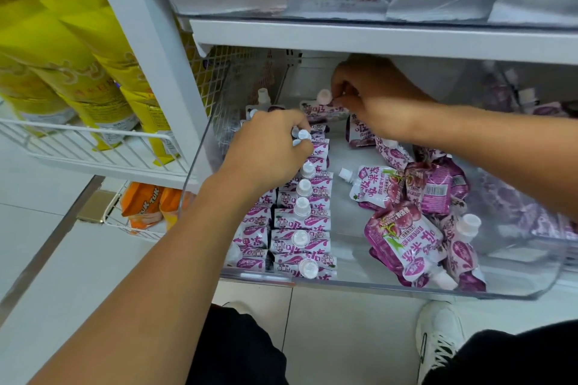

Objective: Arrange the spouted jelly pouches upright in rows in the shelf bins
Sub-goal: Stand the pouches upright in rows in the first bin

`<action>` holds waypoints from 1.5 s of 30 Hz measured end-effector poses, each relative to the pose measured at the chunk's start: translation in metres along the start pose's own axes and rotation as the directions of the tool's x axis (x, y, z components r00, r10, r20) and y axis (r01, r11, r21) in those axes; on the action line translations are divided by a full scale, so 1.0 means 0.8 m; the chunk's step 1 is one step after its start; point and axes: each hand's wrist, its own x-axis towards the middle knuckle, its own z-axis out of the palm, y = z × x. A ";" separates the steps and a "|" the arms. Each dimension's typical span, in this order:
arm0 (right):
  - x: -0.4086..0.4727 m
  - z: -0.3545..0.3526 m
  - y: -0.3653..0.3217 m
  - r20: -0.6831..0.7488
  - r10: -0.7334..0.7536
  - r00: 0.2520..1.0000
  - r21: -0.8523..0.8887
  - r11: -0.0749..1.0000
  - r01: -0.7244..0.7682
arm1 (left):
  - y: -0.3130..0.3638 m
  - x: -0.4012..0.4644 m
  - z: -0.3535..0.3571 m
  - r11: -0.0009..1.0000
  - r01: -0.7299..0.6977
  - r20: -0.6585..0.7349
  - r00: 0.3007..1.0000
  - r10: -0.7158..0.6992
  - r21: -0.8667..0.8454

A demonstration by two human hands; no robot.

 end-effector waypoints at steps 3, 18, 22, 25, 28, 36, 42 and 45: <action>0.017 0.016 -0.007 0.060 0.058 0.997 0.027 0.998 -0.060 | -0.001 0.001 0.002 1.000 0.011 -0.011 1.000 -0.011 0.012; 0.054 0.025 -0.009 0.586 0.303 0.751 0.027 0.920 -0.392 | 0.010 0.001 0.009 0.984 0.025 -0.178 0.982 -0.057 -0.179; 0.047 0.035 -0.013 0.526 0.279 0.804 -0.062 0.955 -0.291 | 0.010 0.002 0.007 0.992 -0.002 -0.199 0.980 -0.023 -0.127; 0.033 0.031 -0.011 0.342 0.357 0.869 0.103 0.905 -0.412 | 0.012 0.001 0.003 1.000 -0.009 -0.195 0.981 0.008 -0.003; 0.019 0.025 -0.034 0.393 0.498 0.773 0.562 0.535 -0.631 | 0.012 -0.005 0.002 0.990 -0.049 -0.153 0.986 0.069 0.132; -0.004 0.027 -0.048 0.683 0.265 0.680 0.670 0.143 -0.729 | 0.009 -0.011 0.003 0.986 -0.088 0.017 0.996 0.086 0.142; -0.010 0.047 -0.053 0.651 0.356 0.671 0.732 -0.059 -0.679 | 0.001 -0.019 0.001 0.963 -0.075 -0.158 0.980 0.118 0.259; -0.008 0.069 -0.061 0.659 0.385 0.646 0.727 -0.109 -0.677 | -0.008 -0.023 -0.001 0.964 -0.010 -0.058 0.998 0.026 0.267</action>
